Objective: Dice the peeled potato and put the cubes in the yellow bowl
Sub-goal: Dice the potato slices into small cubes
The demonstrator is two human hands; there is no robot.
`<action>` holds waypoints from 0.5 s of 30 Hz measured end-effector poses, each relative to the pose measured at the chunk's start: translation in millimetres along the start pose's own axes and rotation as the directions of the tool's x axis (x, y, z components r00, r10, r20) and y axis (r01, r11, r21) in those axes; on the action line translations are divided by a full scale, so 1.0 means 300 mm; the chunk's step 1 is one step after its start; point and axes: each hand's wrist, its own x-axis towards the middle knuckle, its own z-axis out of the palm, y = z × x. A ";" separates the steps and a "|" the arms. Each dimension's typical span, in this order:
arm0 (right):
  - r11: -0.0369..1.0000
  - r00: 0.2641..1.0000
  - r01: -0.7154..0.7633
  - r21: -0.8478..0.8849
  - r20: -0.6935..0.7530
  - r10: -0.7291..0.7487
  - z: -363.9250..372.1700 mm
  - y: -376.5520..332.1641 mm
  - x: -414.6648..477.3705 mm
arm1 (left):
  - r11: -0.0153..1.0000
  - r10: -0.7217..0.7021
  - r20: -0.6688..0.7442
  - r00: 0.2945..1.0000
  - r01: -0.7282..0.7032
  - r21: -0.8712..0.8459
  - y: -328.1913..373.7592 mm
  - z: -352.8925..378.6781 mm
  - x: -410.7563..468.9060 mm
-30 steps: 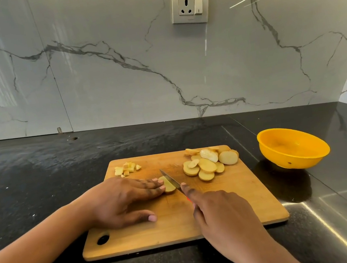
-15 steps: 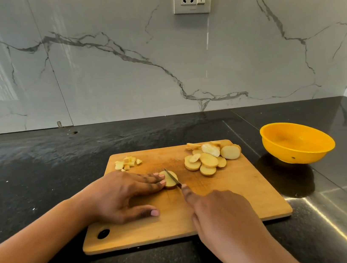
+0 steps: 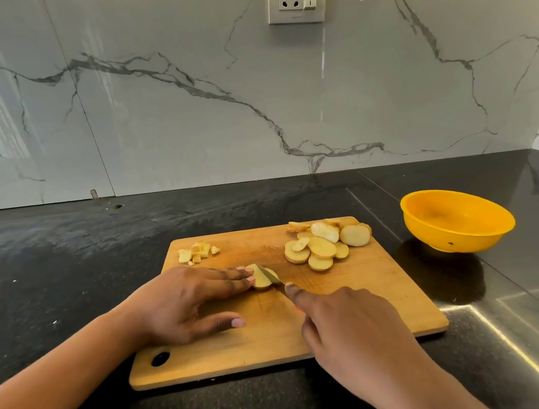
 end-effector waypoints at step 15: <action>0.994 0.994 -0.036 0.106 -0.102 0.047 0.035 -0.011 0.022 | 0.996 0.026 -0.049 0.998 -0.022 0.086 0.000 -0.006 -0.004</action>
